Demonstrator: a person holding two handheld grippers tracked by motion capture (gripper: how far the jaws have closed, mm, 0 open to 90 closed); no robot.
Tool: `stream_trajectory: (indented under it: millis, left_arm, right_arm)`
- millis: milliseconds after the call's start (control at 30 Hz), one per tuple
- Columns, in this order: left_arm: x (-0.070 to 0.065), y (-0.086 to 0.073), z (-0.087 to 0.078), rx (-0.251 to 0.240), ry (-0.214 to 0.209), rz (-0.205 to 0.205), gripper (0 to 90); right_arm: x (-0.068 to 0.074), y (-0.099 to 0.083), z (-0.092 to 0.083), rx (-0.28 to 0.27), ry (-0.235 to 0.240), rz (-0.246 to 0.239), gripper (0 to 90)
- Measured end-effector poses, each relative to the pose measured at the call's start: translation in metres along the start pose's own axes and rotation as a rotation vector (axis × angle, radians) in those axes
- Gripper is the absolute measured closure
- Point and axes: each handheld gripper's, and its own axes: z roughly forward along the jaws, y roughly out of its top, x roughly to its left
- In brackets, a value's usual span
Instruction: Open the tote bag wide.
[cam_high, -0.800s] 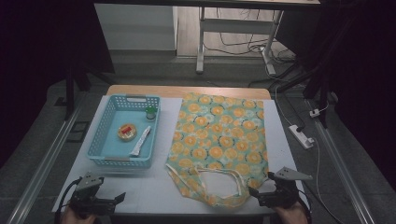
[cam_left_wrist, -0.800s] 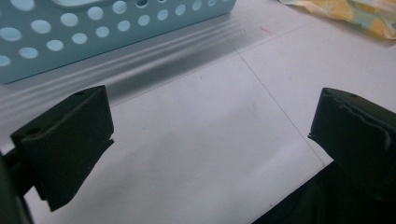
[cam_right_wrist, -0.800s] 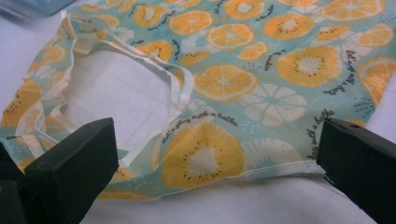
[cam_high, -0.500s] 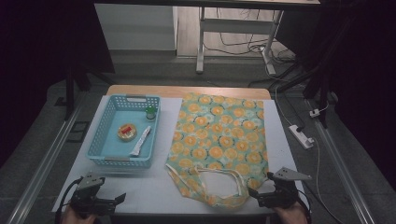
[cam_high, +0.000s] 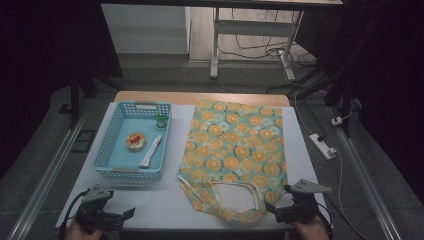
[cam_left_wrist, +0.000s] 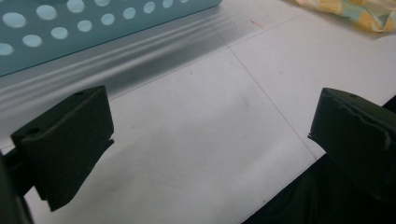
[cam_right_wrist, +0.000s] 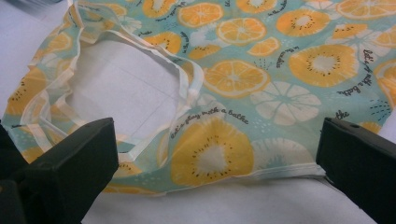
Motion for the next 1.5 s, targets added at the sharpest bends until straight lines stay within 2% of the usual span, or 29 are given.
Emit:
stream_trajectory:
  millis: [233, 467, 800, 867, 1033, 1133, 1167, 1467, 1500]
  left_arm:
    - [0.002, 0.0, 0.0, -0.003, -0.016, -0.009, 0.0]
    - [0.002, -0.001, 0.0, -0.006, -0.022, -0.013, 0.0]
    - [0.002, -0.001, -0.001, -0.011, -0.032, -0.007, 0.0]
    - [0.002, -0.001, -0.001, -0.009, -0.031, -0.004, 0.0]
    - [0.002, -0.001, -0.001, -0.01, -0.031, -0.002, 0.0]
    - [0.001, -0.001, -0.001, -0.01, -0.03, 0.001, 0.0]
    - [0.001, -0.001, -0.001, -0.01, -0.03, 0.005, 0.0]
    - [0.0, 0.0, 0.0, -0.005, -0.029, 0.02, 0.0]
    - [0.0, 0.0, 0.0, -0.005, -0.029, 0.02, 0.0]
  right_arm:
    - [-0.001, 0.001, 0.0, 0.004, 0.016, -0.003, 0.0]
    - [0.006, 0.004, 0.002, 0.006, 0.024, -0.045, 0.0]
    - [0.013, 0.01, 0.002, -0.015, 0.049, -0.067, 0.0]
    - [0.019, 0.013, 0.005, -0.002, 0.071, -0.083, 0.0]
    - [0.03, 0.018, 0.009, 0.021, 0.071, -0.129, 0.0]
    - [0.035, 0.019, 0.012, 0.027, 0.089, -0.133, 0.0]
    - [0.041, 0.02, 0.014, 0.035, 0.111, -0.142, 0.0]
    - [0.06, 0.022, 0.026, 0.082, 0.175, -0.171, 0.0]
    - [0.066, 0.022, 0.029, 0.091, 0.189, -0.182, 0.0]
